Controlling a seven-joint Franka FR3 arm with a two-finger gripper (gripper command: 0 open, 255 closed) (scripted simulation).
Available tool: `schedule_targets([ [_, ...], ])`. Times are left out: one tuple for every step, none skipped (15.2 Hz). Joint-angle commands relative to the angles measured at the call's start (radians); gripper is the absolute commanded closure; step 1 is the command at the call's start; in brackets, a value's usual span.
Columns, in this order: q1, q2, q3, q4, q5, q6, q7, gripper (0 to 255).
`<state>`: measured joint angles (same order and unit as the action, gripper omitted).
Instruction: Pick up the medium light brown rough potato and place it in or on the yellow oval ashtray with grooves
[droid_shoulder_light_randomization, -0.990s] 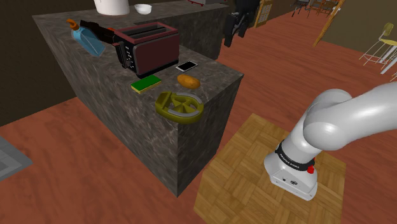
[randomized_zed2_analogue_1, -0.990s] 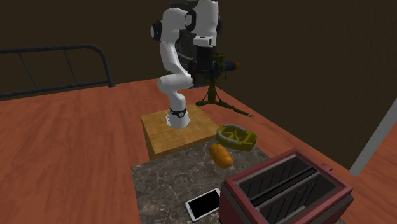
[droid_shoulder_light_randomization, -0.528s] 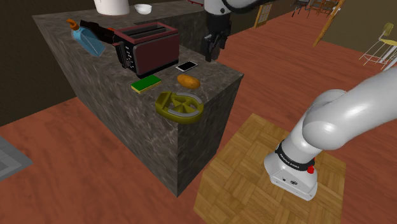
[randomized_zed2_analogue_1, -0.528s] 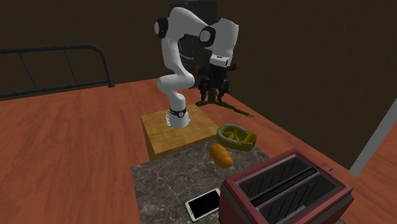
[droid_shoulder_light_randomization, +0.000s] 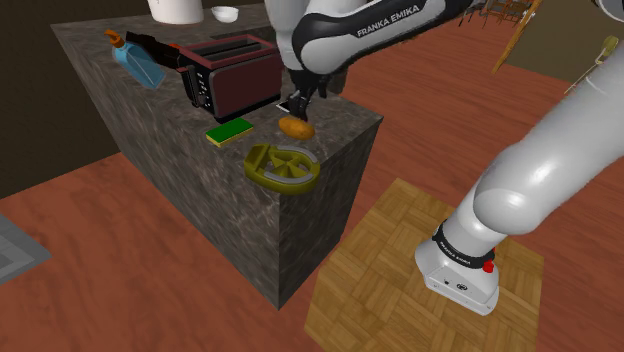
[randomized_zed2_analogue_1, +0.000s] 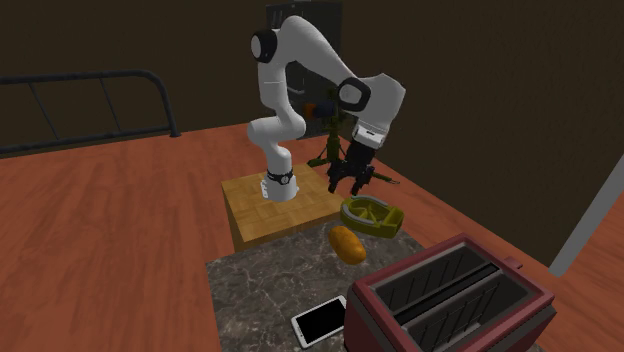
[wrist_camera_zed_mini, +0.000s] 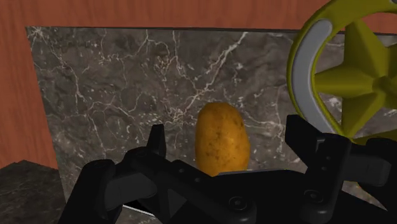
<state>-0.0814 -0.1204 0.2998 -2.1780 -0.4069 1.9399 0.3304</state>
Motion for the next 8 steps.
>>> schedule_targets([
  [0.0,0.086,0.017,0.041,-0.064,-0.004,0.05,0],
  [0.002,0.13,0.021,0.061,-0.097,-0.005,0.073,0],
  [0.004,0.175,0.023,0.082,-0.129,-0.009,0.096,0],
  [0.008,0.219,0.024,0.105,-0.161,-0.014,0.117,0],
  [0.014,0.263,0.023,0.129,-0.193,-0.02,0.137,0],
  [0.02,0.308,0.02,0.154,-0.223,-0.027,0.156,0],
  [0.026,0.34,0.016,0.173,-0.245,-0.033,0.169,0],
  [0.024,0.344,0.012,0.166,-0.25,-0.022,0.172,0],
])
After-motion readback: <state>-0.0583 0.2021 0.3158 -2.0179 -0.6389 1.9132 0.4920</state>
